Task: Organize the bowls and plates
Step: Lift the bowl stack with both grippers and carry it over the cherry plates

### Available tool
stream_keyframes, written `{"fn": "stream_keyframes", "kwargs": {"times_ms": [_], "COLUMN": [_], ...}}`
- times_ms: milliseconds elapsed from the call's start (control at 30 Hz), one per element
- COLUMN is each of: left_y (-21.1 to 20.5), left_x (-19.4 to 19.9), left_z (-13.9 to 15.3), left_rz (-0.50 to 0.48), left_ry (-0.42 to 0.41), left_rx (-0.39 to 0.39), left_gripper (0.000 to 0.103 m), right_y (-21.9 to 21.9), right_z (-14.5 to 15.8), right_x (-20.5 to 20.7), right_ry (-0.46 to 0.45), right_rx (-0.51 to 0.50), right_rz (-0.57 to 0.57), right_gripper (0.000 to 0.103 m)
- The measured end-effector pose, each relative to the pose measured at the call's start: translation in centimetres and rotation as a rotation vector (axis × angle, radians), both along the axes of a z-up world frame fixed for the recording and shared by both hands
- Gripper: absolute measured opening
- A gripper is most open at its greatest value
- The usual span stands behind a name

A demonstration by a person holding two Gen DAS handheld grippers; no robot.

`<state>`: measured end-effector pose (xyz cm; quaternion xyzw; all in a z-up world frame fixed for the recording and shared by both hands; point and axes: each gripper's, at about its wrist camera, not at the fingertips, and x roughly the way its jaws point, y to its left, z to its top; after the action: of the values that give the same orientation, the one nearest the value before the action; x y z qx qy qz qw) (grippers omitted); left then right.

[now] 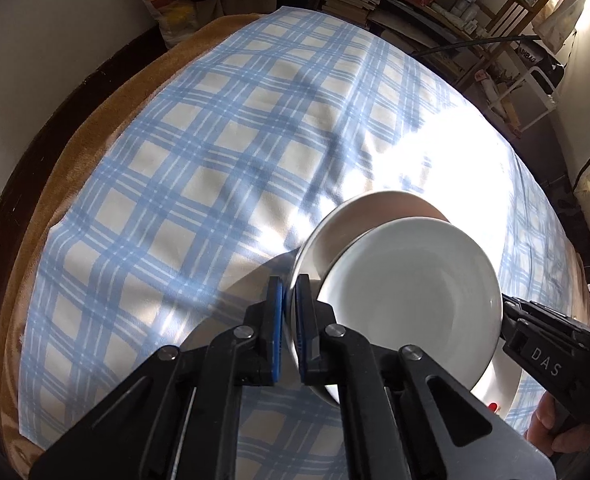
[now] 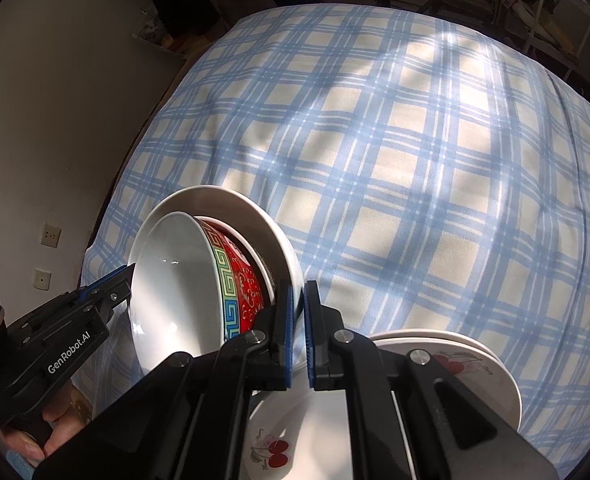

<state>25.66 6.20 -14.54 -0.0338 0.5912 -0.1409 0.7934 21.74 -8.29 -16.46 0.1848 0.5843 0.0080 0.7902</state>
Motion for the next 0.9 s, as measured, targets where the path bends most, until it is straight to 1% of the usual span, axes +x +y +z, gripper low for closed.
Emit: {"fn": "stream_keyframes", "kwargs": {"times_ms": [133,300,600,700,833,900], "left_y": [-0.2,0.0,-0.3,-0.4,-1.2,-1.2], "left_x": [-0.1,0.0,-0.4,-0.6,-1.0,-1.2], "left_z": [0.0,-0.1,0.3,0.5,1.1,1.4], "left_rz": [-0.004,0.013,0.023,0.015,-0.014,-0.012], "left_ry": [-0.011,-0.009,-0.023,-0.028,-0.045,-0.047], "left_rx": [0.011,-0.009,0.01,0.026,0.092,0.098], "left_gripper": [0.004,0.004,0.003,0.003,0.003,0.002], "right_y": [0.0,-0.2,-0.2,0.0,0.2,0.2], "right_z": [-0.1,0.0,0.2,0.5,0.9,1.0], "right_x": [0.0,-0.1,-0.5,-0.8,-1.1,-1.2], "right_ry": [-0.005,-0.011,-0.025,-0.036,-0.056,-0.066], "right_rx": [0.007,0.015,0.022,0.012,0.002,0.006], "right_rz": [-0.006,-0.015,-0.023,-0.028,-0.023,-0.022], "right_gripper": [0.009,0.009,0.009,0.009,0.009,0.009]}}
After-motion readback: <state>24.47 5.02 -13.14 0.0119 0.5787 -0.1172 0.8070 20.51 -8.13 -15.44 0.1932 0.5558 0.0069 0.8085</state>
